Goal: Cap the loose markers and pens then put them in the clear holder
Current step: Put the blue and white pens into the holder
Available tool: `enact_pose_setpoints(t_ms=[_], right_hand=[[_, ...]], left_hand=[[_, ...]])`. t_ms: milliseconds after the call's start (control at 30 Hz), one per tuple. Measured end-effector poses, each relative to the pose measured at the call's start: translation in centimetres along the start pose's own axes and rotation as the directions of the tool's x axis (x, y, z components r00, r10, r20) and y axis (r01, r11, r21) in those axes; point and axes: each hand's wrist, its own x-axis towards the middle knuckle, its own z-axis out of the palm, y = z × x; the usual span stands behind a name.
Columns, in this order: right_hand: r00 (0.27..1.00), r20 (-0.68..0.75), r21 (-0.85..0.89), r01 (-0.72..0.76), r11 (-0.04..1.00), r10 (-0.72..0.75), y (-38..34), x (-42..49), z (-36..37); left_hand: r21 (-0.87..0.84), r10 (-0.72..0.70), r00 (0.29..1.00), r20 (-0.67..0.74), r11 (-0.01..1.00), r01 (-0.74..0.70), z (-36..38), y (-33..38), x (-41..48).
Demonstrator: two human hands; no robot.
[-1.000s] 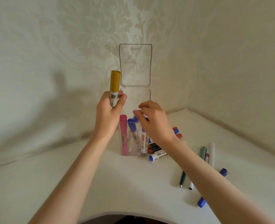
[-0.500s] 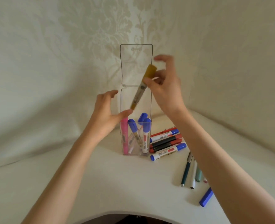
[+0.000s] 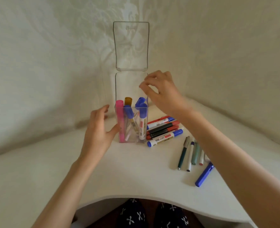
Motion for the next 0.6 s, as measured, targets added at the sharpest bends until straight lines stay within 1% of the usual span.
enact_pose_setpoints(t_ms=[33,67,100,133,167,233,300,400,433,500,567,600], right_hand=[[0.999,-0.004,-0.012,-0.044,0.999,0.044,1.3,-0.9,-1.0],[0.995,-0.005,-0.035,-0.104,0.994,0.104,2.8,-2.0,-2.0],[0.985,-0.007,-0.058,-0.174,0.983,0.174,4.2,-3.2,-3.0],[0.97,-0.003,-0.073,-0.241,0.968,0.242,5.5,-4.6,-3.8],[0.954,0.018,-0.086,-0.298,0.951,0.3,6.7,-5.9,-4.5],[0.905,0.114,-0.138,-0.394,0.909,0.409,8.9,-8.5,-5.5],[0.815,0.173,-0.24,-0.51,0.826,0.553,10.8,-10.8,-6.3],[0.642,0.093,-0.427,-0.665,0.613,0.761,12.2,-13.4,-7.6],[0.59,0.081,-0.495,-0.675,0.546,0.803,12.1,-13.9,-8.0],[0.512,0.108,-0.598,-0.651,0.467,0.852,11.2,-14.8,-8.0],[0.464,0.148,-0.634,-0.633,0.444,0.873,9.6,-15.6,-7.1],[0.453,0.167,-0.638,-0.628,0.446,0.876,8.9,-15.9,-6.3]], left_hand=[[0.015,0.093,0.992,-0.089,0.996,-0.092,-0.1,0.5,-0.8],[0.008,0.17,0.978,-0.124,0.985,-0.17,0.0,1.2,-1.6],[-0.004,0.23,0.968,-0.1,0.973,-0.231,0.4,2.0,-2.4],[-0.025,0.276,0.961,-0.027,0.961,-0.277,1.1,2.7,-3.0],[-0.054,0.305,0.949,0.082,0.952,-0.301,2.1,3.5,-3.3],[-0.092,0.32,0.894,0.312,0.947,-0.307,4.8,4.8,-3.4],[-0.027,0.281,0.846,0.453,0.953,-0.302,7.6,5.8,-2.7],[0.18,0.175,0.828,0.532,0.933,-0.312,10.9,5.9,-1.2],[0.237,0.139,0.828,0.543,0.92,-0.311,11.7,5.8,-0.8],[0.31,0.081,0.828,0.556,0.903,-0.297,13.1,5.9,-0.3],[0.369,0.041,0.826,0.561,0.882,-0.294,14.0,6.0,-0.1],[0.395,0.028,0.828,0.56,0.87,-0.296,14.3,6.1,-0.1]])
